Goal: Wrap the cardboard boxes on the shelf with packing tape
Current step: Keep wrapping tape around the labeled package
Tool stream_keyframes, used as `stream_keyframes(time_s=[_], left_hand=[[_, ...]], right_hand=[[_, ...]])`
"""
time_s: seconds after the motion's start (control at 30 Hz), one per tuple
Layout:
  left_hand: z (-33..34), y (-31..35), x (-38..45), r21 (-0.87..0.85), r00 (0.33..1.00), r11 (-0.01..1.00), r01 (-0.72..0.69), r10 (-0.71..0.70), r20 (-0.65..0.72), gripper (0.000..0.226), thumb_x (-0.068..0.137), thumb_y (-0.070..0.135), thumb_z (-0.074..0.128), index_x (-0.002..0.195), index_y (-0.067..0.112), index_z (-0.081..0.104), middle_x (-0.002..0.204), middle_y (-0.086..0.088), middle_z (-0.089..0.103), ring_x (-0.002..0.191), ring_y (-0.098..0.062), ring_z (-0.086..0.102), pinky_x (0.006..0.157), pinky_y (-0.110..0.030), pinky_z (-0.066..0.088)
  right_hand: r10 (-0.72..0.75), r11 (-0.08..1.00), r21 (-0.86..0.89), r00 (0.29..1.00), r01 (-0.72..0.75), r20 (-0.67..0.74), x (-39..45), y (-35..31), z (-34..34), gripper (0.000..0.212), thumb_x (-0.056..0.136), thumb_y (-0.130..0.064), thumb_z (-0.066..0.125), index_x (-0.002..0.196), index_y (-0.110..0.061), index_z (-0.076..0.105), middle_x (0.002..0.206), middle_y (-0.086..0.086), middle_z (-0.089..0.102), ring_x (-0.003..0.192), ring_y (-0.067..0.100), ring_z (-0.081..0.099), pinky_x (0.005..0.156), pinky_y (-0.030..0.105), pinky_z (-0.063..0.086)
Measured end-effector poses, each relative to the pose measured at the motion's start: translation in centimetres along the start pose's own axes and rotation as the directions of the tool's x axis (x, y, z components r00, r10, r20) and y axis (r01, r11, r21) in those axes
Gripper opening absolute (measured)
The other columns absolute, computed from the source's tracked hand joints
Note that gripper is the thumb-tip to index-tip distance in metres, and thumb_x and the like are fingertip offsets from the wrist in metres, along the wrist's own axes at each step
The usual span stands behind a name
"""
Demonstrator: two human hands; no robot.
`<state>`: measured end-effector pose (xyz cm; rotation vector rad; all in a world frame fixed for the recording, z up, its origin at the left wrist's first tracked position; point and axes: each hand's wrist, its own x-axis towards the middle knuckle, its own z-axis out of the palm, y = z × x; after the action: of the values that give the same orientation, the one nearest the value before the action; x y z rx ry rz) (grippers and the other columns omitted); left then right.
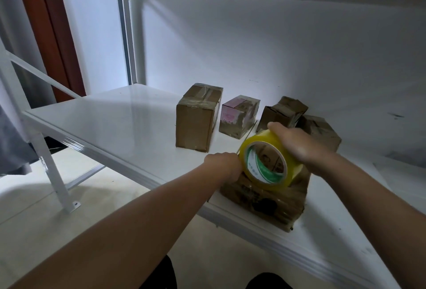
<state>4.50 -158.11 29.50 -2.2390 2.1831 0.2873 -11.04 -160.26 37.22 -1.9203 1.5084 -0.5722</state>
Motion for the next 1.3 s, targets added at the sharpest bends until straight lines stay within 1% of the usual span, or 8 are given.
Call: stream_keyframes(time_s=[0.1,0.23,0.53,0.73,0.87,1.03,1.17,1.3], left_hand=[[-0.4,0.3,0.0,0.100,1.000,0.995,-0.007,0.006,0.012,0.032,0.097,0.020,0.045,0.127,0.014,0.048,0.116,-0.008,0.056,0.099,-0.026,0.054,0.074,-0.036,0.037],[-0.3,1.1,0.1,0.194,1.000,0.981,0.014,-0.012,-0.010,0.034,0.094,0.015,0.047,0.127,0.014,0.053,0.101,-0.005,0.055,0.092,-0.024,0.055,0.072,-0.034,0.039],[-1.4,3.0,-0.2,0.433,0.997,0.900,0.052,-0.070,0.025,0.020,0.093,0.013,0.049,0.109,0.007,0.059,0.105,-0.008,0.060,0.097,-0.024,0.060,0.085,-0.034,0.049],[-1.2,0.2,-1.2,-0.006,0.999,1.000,-0.013,0.013,-0.045,0.036,0.102,0.030,0.034,0.117,0.005,0.054,0.103,-0.010,0.058,0.087,-0.024,0.053,0.072,-0.034,0.038],[-1.5,-1.9,-1.6,-0.512,0.946,0.832,0.216,-0.048,0.321,0.077,0.092,0.069,0.021,0.125,0.009,0.056,0.123,-0.012,0.061,0.104,-0.026,0.062,0.087,-0.037,0.041],[-1.9,-0.9,-1.3,-0.473,0.906,0.840,0.265,-0.049,0.420,0.069,0.093,0.065,0.034,0.134,0.011,0.047,0.135,-0.010,0.054,0.112,-0.027,0.059,0.089,-0.039,0.044],[-2.7,0.2,-1.3,-0.396,0.893,0.883,0.254,-0.056,0.448,0.065,0.098,0.055,0.030,0.138,0.005,0.043,0.139,-0.012,0.050,0.117,-0.027,0.057,0.054,-0.020,0.042],[-3.8,-0.1,-1.3,-0.372,0.884,0.899,0.231,-0.033,0.467,0.061,0.098,0.057,0.029,0.131,0.009,0.050,0.132,-0.009,0.055,0.084,-0.014,0.058,0.054,-0.021,0.041]], right_hand=[[-0.007,0.975,-0.220,0.999,0.014,0.032,-0.1,-0.6,-2.2,0.056,0.091,-0.065,0.031,0.085,-0.018,0.062,0.094,0.009,0.061,0.081,0.021,0.057,0.067,0.029,0.040],[0.101,0.946,-0.314,0.992,-0.074,0.070,-0.5,1.2,-3.8,0.069,0.092,-0.065,0.029,0.128,-0.013,0.056,0.137,0.014,0.050,0.110,0.028,0.052,0.089,0.037,0.037],[0.060,0.939,-0.341,0.998,-0.045,0.033,-0.1,1.4,-3.0,0.065,0.092,-0.066,0.026,0.124,-0.018,0.056,0.137,0.013,0.050,0.097,0.021,0.044,0.083,0.034,0.032],[0.076,0.957,-0.283,0.996,-0.058,0.051,0.3,1.5,-2.9,0.071,0.090,-0.068,0.028,0.139,-0.019,0.047,0.147,0.012,0.041,0.127,0.032,0.043,0.090,0.039,0.032],[0.081,0.956,-0.284,0.996,-0.067,0.038,0.3,1.5,-2.8,0.072,0.091,-0.068,0.028,0.141,-0.019,0.044,0.149,0.012,0.039,0.130,0.033,0.041,0.099,0.042,0.033],[0.091,0.958,-0.278,0.995,-0.078,0.035,0.3,1.6,-2.7,0.072,0.091,-0.068,0.028,0.140,-0.019,0.045,0.147,0.012,0.040,0.128,0.033,0.043,0.099,0.043,0.034],[0.103,0.963,-0.251,0.994,-0.093,0.029,0.5,1.6,-2.4,0.074,0.088,-0.070,0.030,0.139,-0.019,0.046,0.147,0.012,0.041,0.127,0.033,0.043,0.098,0.043,0.034],[0.100,0.965,-0.247,0.995,-0.091,0.024,0.5,1.5,-2.5,0.073,0.089,-0.069,0.030,0.138,-0.019,0.047,0.146,0.012,0.042,0.127,0.033,0.043,0.091,0.040,0.033]])
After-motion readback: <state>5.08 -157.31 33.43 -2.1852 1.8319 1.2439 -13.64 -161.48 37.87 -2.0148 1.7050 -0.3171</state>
